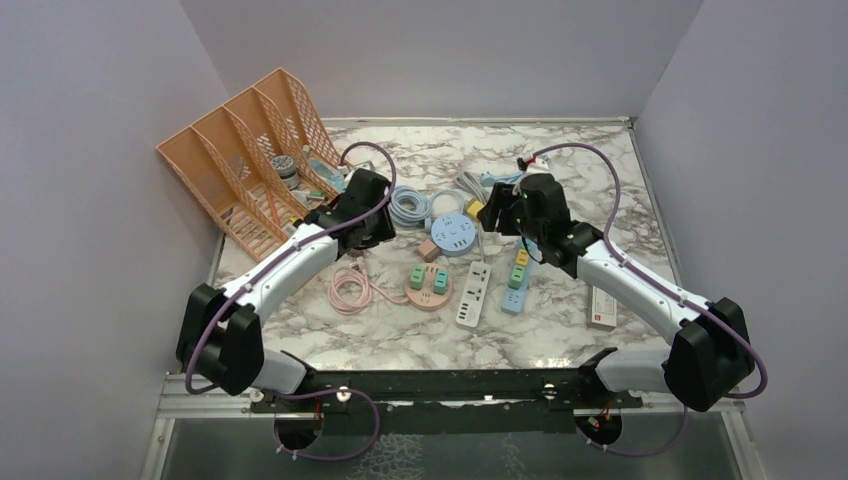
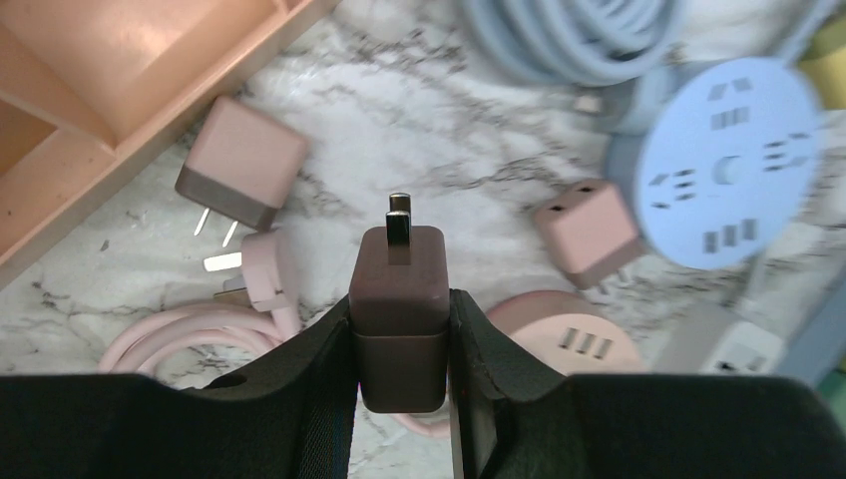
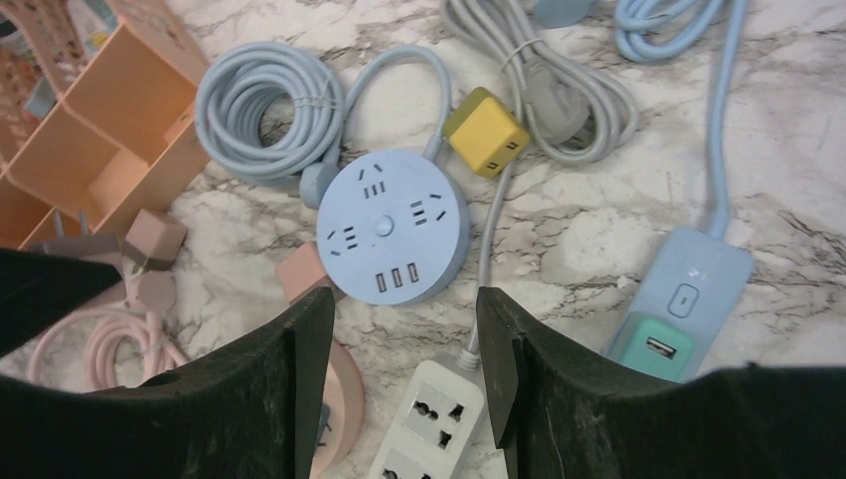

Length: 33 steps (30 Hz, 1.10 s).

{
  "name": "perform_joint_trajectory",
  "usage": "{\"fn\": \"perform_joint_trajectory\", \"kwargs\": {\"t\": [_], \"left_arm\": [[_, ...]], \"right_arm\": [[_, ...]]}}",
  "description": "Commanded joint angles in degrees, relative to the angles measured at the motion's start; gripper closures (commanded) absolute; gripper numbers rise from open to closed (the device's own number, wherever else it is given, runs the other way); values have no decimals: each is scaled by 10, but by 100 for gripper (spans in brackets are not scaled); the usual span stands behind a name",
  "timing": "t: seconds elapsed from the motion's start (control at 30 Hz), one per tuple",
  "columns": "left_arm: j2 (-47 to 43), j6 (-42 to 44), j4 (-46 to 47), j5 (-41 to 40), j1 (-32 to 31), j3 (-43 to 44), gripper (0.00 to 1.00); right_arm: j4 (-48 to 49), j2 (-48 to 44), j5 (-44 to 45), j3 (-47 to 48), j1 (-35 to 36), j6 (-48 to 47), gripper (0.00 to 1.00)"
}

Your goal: Insert the plug

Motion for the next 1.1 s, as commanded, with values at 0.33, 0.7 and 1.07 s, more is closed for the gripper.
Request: {"fn": "perform_joint_trajectory", "kwargs": {"t": [0.33, 0.7, 1.07], "left_arm": [[-133, -71, 416, 247, 3, -15, 79], [-151, -139, 561, 314, 3, -1, 79], [-174, -200, 610, 335, 3, -22, 78]], "right_arm": [[230, -30, -369, 29, 1, 3, 42], [508, -42, -355, -41, 1, 270, 41], [624, 24, -383, 17, 1, 392, 45]]}}
